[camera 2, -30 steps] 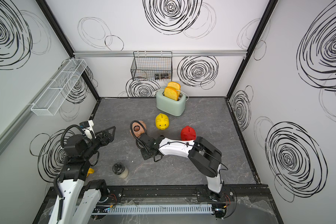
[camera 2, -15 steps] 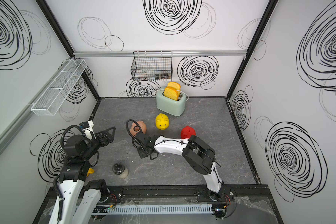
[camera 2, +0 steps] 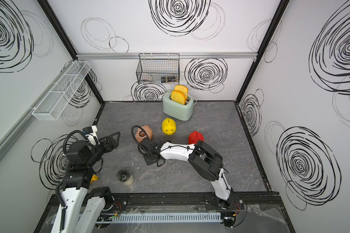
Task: Close piggy banks
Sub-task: Pick up the knob at the center of the board.
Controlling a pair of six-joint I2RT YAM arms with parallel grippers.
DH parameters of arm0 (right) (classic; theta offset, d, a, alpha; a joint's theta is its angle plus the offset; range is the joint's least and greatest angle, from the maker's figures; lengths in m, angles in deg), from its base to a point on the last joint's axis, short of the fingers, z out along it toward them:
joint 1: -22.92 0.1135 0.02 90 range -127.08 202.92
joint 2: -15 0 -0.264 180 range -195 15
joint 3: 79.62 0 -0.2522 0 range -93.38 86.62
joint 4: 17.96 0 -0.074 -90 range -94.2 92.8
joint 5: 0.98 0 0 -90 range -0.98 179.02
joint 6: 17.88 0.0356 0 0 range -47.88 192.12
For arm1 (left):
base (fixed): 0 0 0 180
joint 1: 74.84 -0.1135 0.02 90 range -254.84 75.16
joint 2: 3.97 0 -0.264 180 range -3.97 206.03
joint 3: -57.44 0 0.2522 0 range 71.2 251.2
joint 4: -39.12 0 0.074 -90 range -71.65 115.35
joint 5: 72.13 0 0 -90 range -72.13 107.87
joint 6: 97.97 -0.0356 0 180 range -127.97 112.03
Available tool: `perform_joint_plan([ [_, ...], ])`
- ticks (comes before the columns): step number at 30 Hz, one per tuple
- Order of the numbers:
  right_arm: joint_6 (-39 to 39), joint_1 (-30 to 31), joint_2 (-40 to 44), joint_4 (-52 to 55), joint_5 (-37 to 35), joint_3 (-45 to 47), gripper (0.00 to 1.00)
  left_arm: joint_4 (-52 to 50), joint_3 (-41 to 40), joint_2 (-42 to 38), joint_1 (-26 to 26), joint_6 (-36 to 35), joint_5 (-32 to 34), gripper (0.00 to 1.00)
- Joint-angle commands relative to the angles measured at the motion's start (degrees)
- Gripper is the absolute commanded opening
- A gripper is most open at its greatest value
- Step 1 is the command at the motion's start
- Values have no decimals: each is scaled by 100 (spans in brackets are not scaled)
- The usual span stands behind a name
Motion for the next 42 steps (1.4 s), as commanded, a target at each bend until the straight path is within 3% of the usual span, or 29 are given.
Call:
perform_joint_plan([
  [1,12,47,-147,112,-84,65,20,122,-58,-48,-54,-81,22,96],
  [25,-67,52,-449,668,-476,71,15,112,-62,-71,-50,-90,40,96],
  [33,-120,105,-661,904,-545,-102,10,99,-54,-75,-28,-86,64,96],
  [37,-135,107,-665,944,-537,-101,0,90,-53,-82,-19,-95,84,96],
  [42,-181,105,-571,950,-527,-34,0,81,-53,-83,-14,-98,104,96],
])
